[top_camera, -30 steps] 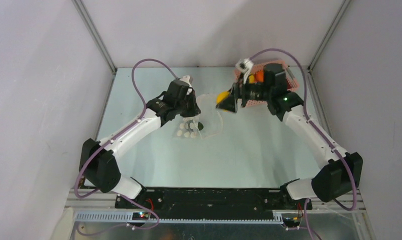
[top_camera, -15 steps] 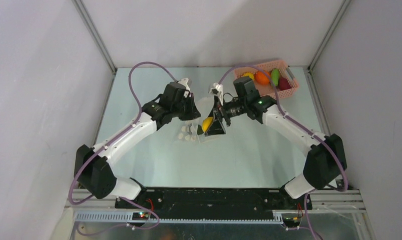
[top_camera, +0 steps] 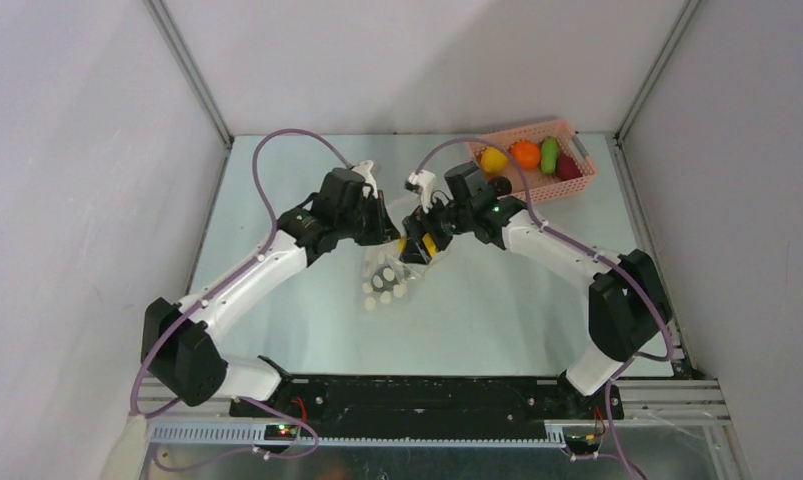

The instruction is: Place the food in the zip-top bag and seal the zipper

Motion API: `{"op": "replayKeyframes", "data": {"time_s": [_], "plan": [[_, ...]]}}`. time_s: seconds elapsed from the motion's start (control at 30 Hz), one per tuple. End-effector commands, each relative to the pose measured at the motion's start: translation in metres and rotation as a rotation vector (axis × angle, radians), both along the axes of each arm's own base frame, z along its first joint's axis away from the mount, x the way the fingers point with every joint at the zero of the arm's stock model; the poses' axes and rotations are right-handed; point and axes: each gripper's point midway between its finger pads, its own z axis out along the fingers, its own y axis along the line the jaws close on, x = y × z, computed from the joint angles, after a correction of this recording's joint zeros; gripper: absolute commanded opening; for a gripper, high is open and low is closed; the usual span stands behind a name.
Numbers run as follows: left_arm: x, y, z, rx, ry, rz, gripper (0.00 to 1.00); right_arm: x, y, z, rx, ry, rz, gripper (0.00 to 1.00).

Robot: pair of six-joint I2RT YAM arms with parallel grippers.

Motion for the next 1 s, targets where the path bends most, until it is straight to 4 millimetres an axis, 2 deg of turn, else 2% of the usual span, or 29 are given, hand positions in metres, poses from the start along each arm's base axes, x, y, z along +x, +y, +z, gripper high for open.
{"op": "replayKeyframes", "data": {"time_s": [0.0, 0.07, 0.1, 0.17, 0.4, 0.53, 0.7, 0.83, 0.9, 0.97], "plan": [[-0.012, -0.013, 0.028, -0.097, -0.049, -0.064, 0.0, 0.021, 0.004, -0.009, -0.089, -0.113, -0.107, 0.62], [-0.012, -0.012, 0.027, -0.098, -0.047, -0.06, 0.0, 0.02, 0.006, -0.007, -0.097, -0.131, -0.113, 0.75], [-0.011, -0.012, 0.026, -0.096, -0.046, -0.058, 0.0, 0.019, 0.006, -0.006, -0.099, -0.141, -0.111, 0.88], [-0.011, -0.012, 0.026, -0.095, -0.046, -0.056, 0.0, 0.017, 0.007, -0.004, -0.111, -0.16, -0.11, 0.98], [-0.009, -0.012, 0.024, -0.086, -0.045, -0.048, 0.0, 0.008, 0.006, 0.012, -0.122, -0.215, -0.11, 0.99], [-0.009, -0.011, 0.024, -0.084, -0.047, -0.044, 0.0, 0.002, 0.006, 0.034, -0.079, -0.242, -0.112, 1.0], [-0.007, -0.007, 0.026, -0.072, -0.061, -0.028, 0.0, -0.003, -0.001, 0.072, -0.005, -0.288, -0.153, 0.99], [-0.004, -0.005, 0.027, -0.058, -0.067, -0.021, 0.0, 0.002, -0.021, 0.101, 0.032, -0.319, -0.248, 1.0], [-0.003, -0.006, 0.027, -0.055, -0.07, -0.026, 0.0, 0.012, -0.039, 0.114, 0.055, -0.314, -0.333, 0.99], [-0.002, -0.006, 0.027, -0.051, -0.072, -0.026, 0.0, 0.031, -0.065, 0.125, 0.083, -0.292, -0.466, 1.0]]}}
